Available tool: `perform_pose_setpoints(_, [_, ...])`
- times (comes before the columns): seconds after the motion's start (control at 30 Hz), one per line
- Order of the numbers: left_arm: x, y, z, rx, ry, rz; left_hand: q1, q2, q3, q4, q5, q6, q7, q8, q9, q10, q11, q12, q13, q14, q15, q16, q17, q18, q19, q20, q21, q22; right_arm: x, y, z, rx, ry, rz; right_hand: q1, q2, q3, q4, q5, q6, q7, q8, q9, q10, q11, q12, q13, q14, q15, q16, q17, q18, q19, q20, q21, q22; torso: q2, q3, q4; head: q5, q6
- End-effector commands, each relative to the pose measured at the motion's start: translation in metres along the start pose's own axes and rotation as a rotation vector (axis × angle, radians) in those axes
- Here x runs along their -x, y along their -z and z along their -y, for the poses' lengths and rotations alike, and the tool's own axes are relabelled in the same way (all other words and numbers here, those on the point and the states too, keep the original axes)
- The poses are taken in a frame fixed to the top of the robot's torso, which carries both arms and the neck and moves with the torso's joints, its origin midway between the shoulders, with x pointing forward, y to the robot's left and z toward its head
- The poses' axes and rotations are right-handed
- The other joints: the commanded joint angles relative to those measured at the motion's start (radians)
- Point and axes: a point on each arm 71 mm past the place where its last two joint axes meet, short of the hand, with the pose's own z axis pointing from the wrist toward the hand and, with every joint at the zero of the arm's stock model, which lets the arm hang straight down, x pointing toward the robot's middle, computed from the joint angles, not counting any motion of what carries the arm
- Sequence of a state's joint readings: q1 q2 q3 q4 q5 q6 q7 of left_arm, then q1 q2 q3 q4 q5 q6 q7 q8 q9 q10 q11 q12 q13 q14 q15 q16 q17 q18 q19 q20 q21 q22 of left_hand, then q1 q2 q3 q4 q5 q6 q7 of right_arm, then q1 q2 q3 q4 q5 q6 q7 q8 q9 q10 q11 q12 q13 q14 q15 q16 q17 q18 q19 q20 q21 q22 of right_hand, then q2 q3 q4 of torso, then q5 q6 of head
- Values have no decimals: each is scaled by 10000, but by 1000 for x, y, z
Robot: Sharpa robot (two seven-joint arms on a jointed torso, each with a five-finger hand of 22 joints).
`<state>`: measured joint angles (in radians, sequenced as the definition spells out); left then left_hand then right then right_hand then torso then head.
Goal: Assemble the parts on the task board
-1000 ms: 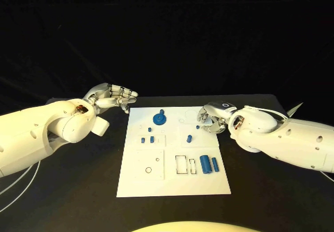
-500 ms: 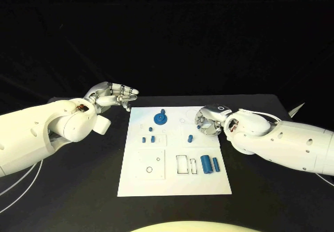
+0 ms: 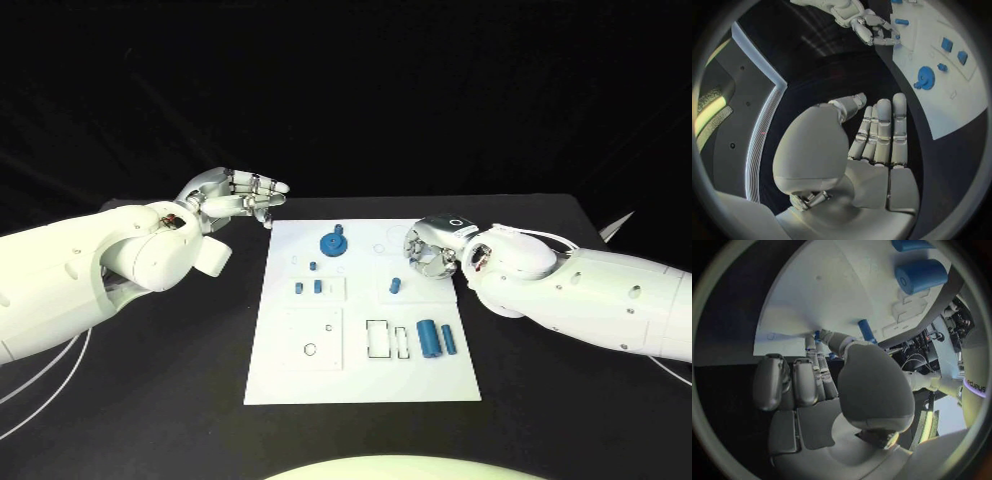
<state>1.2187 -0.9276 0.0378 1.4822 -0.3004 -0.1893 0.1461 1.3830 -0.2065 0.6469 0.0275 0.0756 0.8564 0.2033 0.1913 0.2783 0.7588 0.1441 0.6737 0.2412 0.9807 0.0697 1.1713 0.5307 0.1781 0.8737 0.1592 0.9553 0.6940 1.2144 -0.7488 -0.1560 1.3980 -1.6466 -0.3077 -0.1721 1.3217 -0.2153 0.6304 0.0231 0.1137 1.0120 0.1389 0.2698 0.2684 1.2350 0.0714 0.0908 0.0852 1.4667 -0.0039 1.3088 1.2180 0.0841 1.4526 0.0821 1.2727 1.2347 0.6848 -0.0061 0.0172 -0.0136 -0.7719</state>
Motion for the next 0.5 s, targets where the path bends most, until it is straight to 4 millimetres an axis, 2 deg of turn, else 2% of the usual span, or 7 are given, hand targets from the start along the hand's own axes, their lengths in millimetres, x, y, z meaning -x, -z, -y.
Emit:
perform_pose_setpoints(0.03, [-3,0,2,-92,152,-167,48,67,-59,-4,-9,-13,92,-25,-4,101,32,-12,-27,-48,8,-51,-16,75,94,31,-44,-26,-8,0,-2,26,238,-378,109,179,99,-111,-12,149,-29,111,87,179,-44,61,78,423,-92,76,17,-132,106,-11,182,191,-1,5,-4,4,-36])
perform_pose_setpoints(0.1, [-3,0,2,-78,159,-205,86,136,-181,2,-16,-15,45,-46,-14,497,-54,218,-2,269,-51,174,73,86,406,2,82,-10,-9,0,-3,16,333,-412,150,213,114,-167,-26,182,-45,141,131,226,-58,56,102,422,-104,95,24,-139,106,-30,228,244,-3,1,0,-3,-65])
perform_pose_setpoints(0.5, [-4,0,2,-77,166,-241,83,128,-191,4,-17,-12,43,-46,-14,494,-54,219,-6,266,-52,175,76,84,414,-1,84,-11,-11,1,-5,-233,822,-77,499,491,235,-680,-154,626,-213,492,496,804,-269,187,433,415,-289,166,-12,-275,274,-164,883,994,-18,-3,-8,4,-101])
